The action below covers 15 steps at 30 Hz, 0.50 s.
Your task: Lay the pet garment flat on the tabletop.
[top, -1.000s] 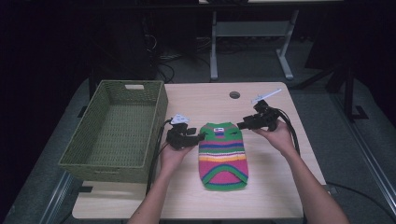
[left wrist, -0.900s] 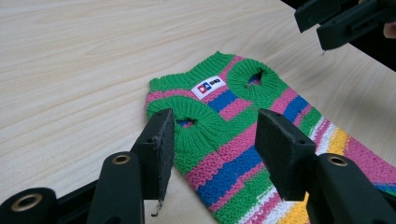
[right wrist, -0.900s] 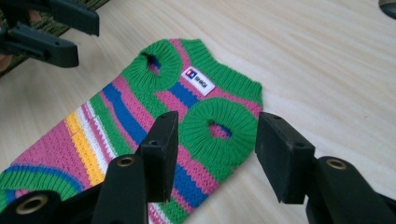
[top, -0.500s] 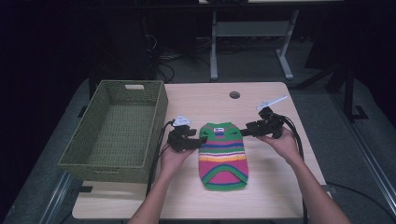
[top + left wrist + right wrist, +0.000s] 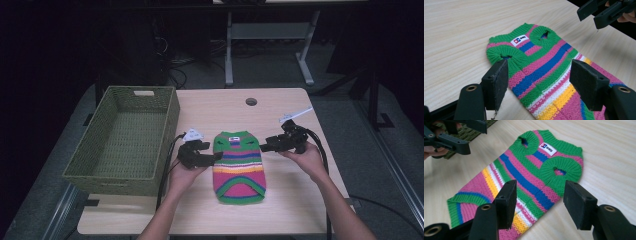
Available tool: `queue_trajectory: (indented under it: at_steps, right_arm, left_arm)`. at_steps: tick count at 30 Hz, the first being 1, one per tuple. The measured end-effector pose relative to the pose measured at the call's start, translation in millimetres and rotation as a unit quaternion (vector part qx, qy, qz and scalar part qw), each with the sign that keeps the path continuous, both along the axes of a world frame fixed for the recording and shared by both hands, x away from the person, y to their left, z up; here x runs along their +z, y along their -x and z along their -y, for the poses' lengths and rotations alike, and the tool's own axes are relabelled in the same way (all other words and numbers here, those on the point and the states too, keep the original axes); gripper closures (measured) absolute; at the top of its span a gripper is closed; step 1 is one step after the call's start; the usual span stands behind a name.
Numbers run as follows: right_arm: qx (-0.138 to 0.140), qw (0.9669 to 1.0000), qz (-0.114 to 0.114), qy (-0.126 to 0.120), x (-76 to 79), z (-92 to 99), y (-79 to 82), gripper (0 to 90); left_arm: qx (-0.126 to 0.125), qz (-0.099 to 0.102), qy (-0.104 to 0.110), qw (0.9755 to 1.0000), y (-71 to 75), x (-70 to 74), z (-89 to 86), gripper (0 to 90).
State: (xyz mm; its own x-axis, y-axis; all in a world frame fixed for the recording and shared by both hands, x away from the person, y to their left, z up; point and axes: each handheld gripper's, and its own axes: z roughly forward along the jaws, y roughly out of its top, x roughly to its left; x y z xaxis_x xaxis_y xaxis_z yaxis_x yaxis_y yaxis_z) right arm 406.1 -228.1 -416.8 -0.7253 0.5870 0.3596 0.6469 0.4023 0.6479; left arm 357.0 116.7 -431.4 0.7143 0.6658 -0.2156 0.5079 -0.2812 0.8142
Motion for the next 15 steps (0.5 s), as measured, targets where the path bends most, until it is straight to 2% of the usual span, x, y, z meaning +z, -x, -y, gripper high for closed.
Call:
queue_trajectory:
  at_steps: [1,4,8,10,12,15]
  right_arm:
    - [0.003,1.0000,-0.005,-0.004,-0.4,1.5,0.9,41.9]
    - [0.004,1.0000,-0.004,-0.006,0.0,4.6,3.4,41.5]
    - [0.002,0.9997,-0.006,-0.022,-0.1,14.2,8.7,40.5]
    - [0.004,0.9994,-0.007,-0.033,-1.0,17.8,11.2,39.9]
    - [0.005,0.9994,-0.009,-0.032,-0.9,21.0,13.6,39.1]
    - [0.003,0.9994,-0.007,-0.034,-0.8,24.8,17.3,38.2]
  left_arm:
    - [-0.006,0.001,0.007,1.0000,2.6,0.9,-0.9,31.1]
    - [-0.008,0.003,0.009,0.9999,5.2,1.5,-1.0,31.0]
    - [-0.014,-0.001,0.011,0.9998,9.7,1.3,-2.6,30.4]
    - [-0.017,-0.009,0.028,0.9994,12.6,1.2,-3.2,30.4]
    - [-0.018,-0.004,0.026,0.9995,15.8,1.0,-2.5,30.2]
    - [-0.020,-0.009,0.027,0.9994,18.7,-1.2,-2.7,29.8]
